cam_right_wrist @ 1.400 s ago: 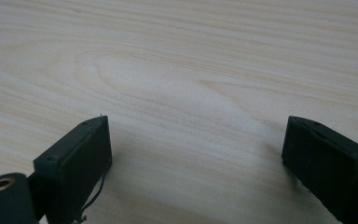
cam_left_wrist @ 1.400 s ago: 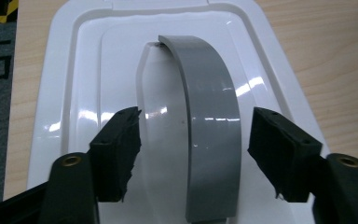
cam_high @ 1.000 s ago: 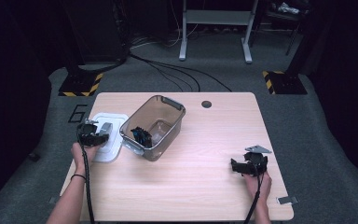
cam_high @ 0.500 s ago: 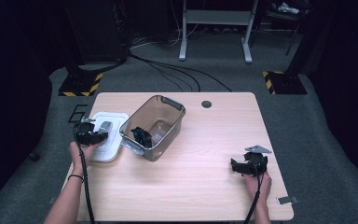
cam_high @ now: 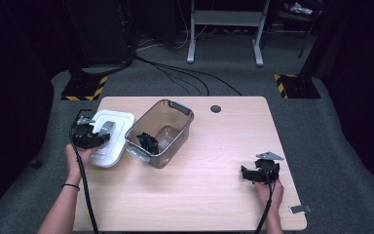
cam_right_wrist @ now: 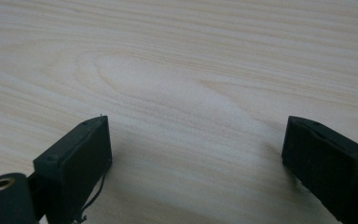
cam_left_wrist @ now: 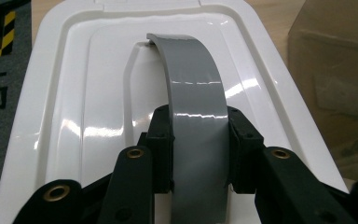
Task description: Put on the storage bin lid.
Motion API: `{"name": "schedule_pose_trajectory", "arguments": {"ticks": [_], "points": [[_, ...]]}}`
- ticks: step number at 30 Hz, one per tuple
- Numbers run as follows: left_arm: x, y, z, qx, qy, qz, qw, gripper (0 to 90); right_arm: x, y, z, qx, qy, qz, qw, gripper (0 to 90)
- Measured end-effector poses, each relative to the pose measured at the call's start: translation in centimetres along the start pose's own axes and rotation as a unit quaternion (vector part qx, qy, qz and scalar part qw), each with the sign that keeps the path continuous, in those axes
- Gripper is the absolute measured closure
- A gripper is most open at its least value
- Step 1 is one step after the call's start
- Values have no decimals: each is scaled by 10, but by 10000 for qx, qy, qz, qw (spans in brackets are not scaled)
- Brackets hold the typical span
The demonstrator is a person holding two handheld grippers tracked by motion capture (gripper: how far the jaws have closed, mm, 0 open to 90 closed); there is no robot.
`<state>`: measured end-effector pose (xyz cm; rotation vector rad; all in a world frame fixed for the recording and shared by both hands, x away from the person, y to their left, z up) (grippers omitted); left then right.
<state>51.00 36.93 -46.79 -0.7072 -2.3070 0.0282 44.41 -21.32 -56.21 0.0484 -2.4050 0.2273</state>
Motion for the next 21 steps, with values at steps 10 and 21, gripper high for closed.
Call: {"name": "schedule_pose_trajectory", "arguments": {"ticks": [10, 21], "points": [[22, -11, -25, -168, 13, 49, 9998, 678, 0, 0, 0, 4, 3, 11, 10000, 75], [42, -24, -55, -398, 51, 101, 9991, 678, 0, 0, 0, 1, 1, 7, 10000, 75]]}}
Point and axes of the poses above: each handheld gripper's, and its own axes: x roughly backward along the jaws, z roughly out of its underside, y roughly to its left, the point moved 5 cm from there along -x, roughly forward along the jaws, and after that the axes turned 13 degrees about z, right-handed, at the moved point
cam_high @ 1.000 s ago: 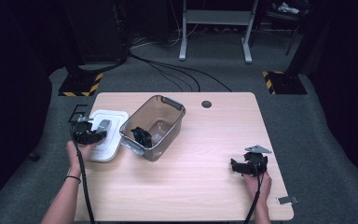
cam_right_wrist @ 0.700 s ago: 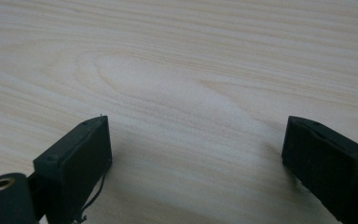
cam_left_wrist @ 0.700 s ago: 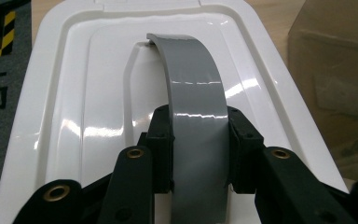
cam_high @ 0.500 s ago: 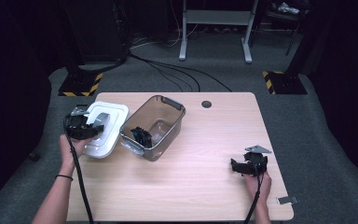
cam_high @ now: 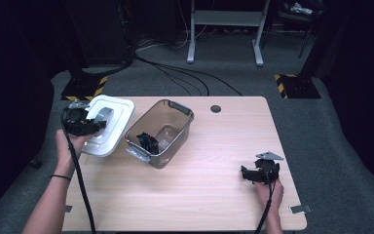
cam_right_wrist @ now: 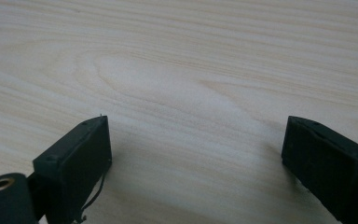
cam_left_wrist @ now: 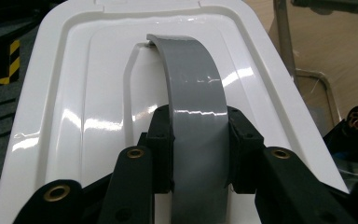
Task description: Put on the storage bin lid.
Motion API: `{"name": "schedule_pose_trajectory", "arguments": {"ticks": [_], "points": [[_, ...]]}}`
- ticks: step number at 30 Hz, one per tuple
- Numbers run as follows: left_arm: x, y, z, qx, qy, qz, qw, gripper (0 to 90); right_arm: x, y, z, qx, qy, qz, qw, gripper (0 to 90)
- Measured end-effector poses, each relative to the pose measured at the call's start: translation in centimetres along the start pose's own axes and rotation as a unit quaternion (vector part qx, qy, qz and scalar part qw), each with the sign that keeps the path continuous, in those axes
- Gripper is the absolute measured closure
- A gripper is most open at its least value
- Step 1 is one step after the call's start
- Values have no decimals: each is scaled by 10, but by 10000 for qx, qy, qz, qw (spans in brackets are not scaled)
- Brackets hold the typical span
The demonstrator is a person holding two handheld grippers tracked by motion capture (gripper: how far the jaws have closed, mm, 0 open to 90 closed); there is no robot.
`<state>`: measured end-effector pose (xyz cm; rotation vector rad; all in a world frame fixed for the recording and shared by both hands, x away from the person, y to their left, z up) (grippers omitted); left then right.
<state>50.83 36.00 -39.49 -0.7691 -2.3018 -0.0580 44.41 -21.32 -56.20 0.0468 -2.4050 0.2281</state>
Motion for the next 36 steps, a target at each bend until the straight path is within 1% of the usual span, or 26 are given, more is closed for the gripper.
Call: {"name": "schedule_pose_trajectory", "arguments": {"ticks": [1, 2, 3, 6, 7, 9, 10, 11, 14, 17, 19, 20, 21, 23, 28, 29, 31, 32, 36], "points": [[1, -2, -2, 28, -21, 9, 10000, 678, 0, 0, 0, -1, -1, 0, 10000, 75], [3, -4, -5, -25, -3, 25, 10000, 678, 0, 0, 0, 0, -1, -2, 10000, 75], [3, -6, -7, -8, -16, 40, 10000, 678, 0, 0, 0, 2, -1, -1, 10000, 75], [6, -12, -15, -106, 14, 66, 9999, 678, 0, 0, 0, 0, -2, -2, 10000, 75], [6, -14, -17, -104, 0, 86, 9999, 678, 0, 0, 0, 0, -2, -1, 10000, 75], [7, -18, -21, -170, 41, 119, 9998, 678, 0, 0, 0, 4, 0, 4, 10000, 75], [9, -22, -26, -225, 89, 149, 9996, 678, 0, 0, 0, 1, -3, 0, 10000, 75], [9, -22, -26, -225, 89, 149, 9996, 678, 0, 0, 0, 1, -3, 0, 10000, 75], [10, -29, -34, -294, 82, 200, 9993, 678, 0, 0, 0, 2, 1, 3, 10000, 75], [10, -37, -42, -378, 130, 304, 9987, 678, 0, 0, 0, 2, 1, 4, 10000, 75], [10, -44, -48, -480, 201, 342, 9981, 678, 0, 0, 0, 3, 1, 4, 10000, 75], [9, -46, -50, -484, 182, 352, 9980, 678, 0, 0, 0, 4, 1, 5, 10000, 75], [9, -49, -53, -542, 226, 394, 9975, 678, 0, 0, 0, 3, 0, 6, 10000, 75], [8, -54, -57, -576, 237, 444, 9971, 678, 0, 0, 0, 4, -1, 6, 10000, 75], [2, -67, -67, -644, 326, 579, 9957, 677, 0, 0, 0, 4, 1, 5, 10000, 75], [1, -69, -68, -635, 309, 602, 9957, 677, 0, 0, 0, 4, 1, 5, 10000, 75], [-2, -73, -71, -693, 382, 651, 9947, 677, 0, 0, 0, 3, 2, 4, 10000, 75], [-5, -76, -73, -677, 360, 675, 9948, 677, 0, 0, 0, 3, 0, 5, 10000, 75], [-13, -84, -78, -696, 451, 761, 9936, 678, 0, 0, 0, 2, 1, 5, 10000, 75]]}}
Point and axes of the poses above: each handheld gripper's, and its own axes: x roughly backward along the jaws, z roughly out of its underside, y roughly to its left, the point moved 5 cm from there along -x, roughly forward along the jaws, and after that the axes turned 13 degrees about z, right-handed, at the moved point
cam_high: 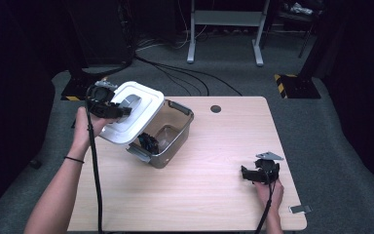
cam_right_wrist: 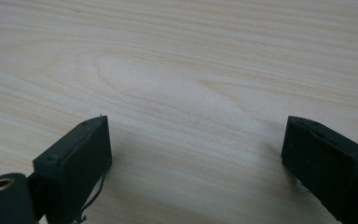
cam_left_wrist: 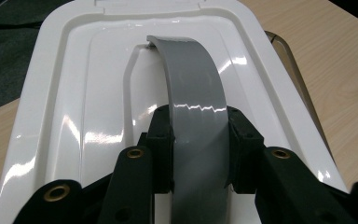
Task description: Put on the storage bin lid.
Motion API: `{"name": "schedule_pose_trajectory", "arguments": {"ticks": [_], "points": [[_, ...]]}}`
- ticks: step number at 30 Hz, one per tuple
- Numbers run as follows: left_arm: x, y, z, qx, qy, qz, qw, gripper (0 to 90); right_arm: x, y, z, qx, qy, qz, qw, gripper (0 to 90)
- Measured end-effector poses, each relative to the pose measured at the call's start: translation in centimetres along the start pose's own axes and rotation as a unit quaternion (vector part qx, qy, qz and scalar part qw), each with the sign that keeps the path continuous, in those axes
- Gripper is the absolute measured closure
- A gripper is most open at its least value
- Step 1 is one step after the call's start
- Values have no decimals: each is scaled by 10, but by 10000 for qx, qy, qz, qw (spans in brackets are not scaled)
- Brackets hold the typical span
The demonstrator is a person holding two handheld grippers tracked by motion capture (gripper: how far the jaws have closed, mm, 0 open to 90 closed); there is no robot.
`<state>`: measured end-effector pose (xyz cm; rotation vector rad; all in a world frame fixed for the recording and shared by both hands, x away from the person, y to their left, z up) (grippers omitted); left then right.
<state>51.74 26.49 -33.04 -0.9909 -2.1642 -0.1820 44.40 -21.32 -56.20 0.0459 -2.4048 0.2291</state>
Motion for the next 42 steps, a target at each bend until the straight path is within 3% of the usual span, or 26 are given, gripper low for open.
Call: {"name": "schedule_pose_trajectory", "arguments": {"ticks": [10, 27, 36, 42], "points": [[-22, -10, -12, -92, 258, 161, 9995, 678, 0, 0, 0, -5, -4, -5, 10000, 75], [-70, -13, -25, 12, 621, 348, 9975, 677, 0, 0, 0, -7, -4, -22, 10000, 76], [-94, -15, -24, 34, 824, 500, 9953, 677, 0, 0, 0, -7, -7, -27, 10000, 76], [-101, -14, -22, 59, 869, 648, 9941, 677, 0, 0, 0, -5, -5, -27, 10000, 76]]}}
Point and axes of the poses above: each handheld gripper's, and its own axes: x roughly backward along the jaws, z roughly out of its underside, y roughly to its left, the point moved 5 cm from there along -x, roughly forward along the jaws, and after that the axes turned 13 degrees about z, right-handed, at the moved point
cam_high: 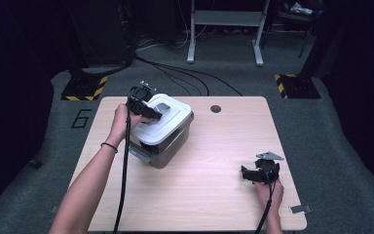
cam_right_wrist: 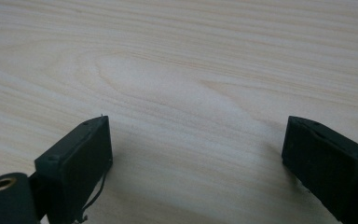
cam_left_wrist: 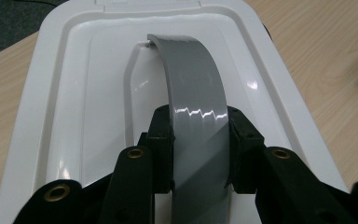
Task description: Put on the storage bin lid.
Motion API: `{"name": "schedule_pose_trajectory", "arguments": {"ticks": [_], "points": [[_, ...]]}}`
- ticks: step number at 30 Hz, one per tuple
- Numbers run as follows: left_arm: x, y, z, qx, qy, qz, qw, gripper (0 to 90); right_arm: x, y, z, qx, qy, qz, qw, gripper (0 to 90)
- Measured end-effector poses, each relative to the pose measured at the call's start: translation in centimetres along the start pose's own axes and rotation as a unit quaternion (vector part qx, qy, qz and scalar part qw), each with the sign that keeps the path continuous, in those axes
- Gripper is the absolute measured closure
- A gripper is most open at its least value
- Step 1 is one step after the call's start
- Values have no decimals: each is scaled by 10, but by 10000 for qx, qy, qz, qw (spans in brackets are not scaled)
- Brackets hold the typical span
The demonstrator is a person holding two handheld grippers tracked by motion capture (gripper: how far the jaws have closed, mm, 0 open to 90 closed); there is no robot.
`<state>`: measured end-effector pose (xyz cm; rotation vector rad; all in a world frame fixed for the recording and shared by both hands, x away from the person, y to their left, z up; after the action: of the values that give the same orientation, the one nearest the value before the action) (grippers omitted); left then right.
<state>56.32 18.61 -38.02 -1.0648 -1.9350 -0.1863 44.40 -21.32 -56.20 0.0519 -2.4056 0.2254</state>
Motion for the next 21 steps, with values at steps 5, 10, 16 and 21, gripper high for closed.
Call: {"name": "schedule_pose_trajectory", "arguments": {"ticks": [5, 10, 16, 21], "points": [[-4, -3, 1, -22, 50, 114, 9999, 676, 0, 0, 0, 0, -1, 2, 10000, 76], [-9, -6, 3, -66, 225, 136, 9996, 676, 0, 0, 0, -1, 0, 2, 10000, 76], [-12, -8, 4, -58, 299, 117, 9995, 674, 0, 0, 0, 0, -1, 3, 10000, 76], [-14, -10, 4, -59, 364, 205, 9991, 611, 0, 0, 0, -1, 1, 1, 10000, 76]]}}
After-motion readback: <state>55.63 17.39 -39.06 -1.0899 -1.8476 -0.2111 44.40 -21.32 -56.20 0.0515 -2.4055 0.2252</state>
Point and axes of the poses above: each handheld gripper's, and its own axes: x roughly backward along the jaws, z roughly out of its underside, y roughly to its left, the point moved 5 cm from there along -x, roughly forward along the jaws, and after that the axes turned 13 degrees about z, right-handed, at the moved point
